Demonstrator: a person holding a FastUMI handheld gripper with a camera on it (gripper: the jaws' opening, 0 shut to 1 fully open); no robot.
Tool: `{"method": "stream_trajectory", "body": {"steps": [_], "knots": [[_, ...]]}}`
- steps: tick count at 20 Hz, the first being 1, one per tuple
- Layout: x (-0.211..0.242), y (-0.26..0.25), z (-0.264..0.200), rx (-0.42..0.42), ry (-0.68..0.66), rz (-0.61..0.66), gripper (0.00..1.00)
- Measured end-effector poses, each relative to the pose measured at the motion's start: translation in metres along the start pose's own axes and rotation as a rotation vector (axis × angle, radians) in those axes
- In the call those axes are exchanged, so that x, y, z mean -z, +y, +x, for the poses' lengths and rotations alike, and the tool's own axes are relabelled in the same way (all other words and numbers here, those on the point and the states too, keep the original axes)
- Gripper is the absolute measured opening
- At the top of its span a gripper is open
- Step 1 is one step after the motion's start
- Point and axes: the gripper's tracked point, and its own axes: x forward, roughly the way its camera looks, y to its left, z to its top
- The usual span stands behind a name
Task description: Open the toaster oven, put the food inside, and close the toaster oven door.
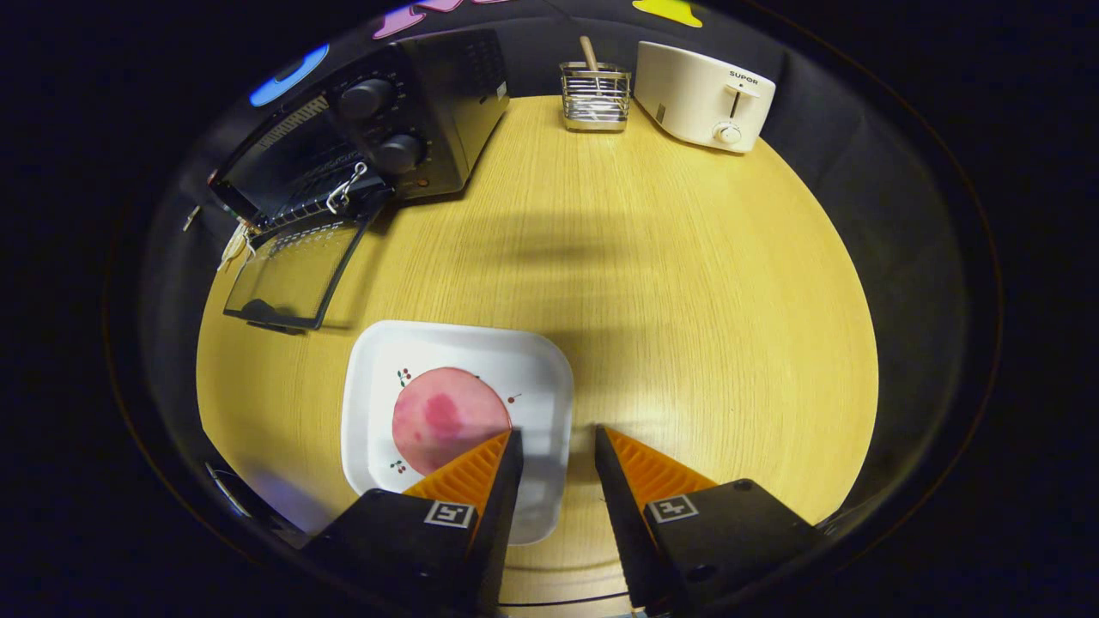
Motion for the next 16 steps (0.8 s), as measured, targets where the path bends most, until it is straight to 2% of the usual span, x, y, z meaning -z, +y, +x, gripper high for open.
{"method": "stream_trajectory", "body": {"steps": [11, 13, 16], "knots": [[0.0015, -0.0018, 0.0026, -0.038, 0.082, 0.009, 0.58], [0.0022, 0.0011, -0.0009, -0.043, 0.094, 0.032, 0.17], [0.0016, 0.0004, 0.0018, -0.051, 0.11, 0.042, 0.2]]}}
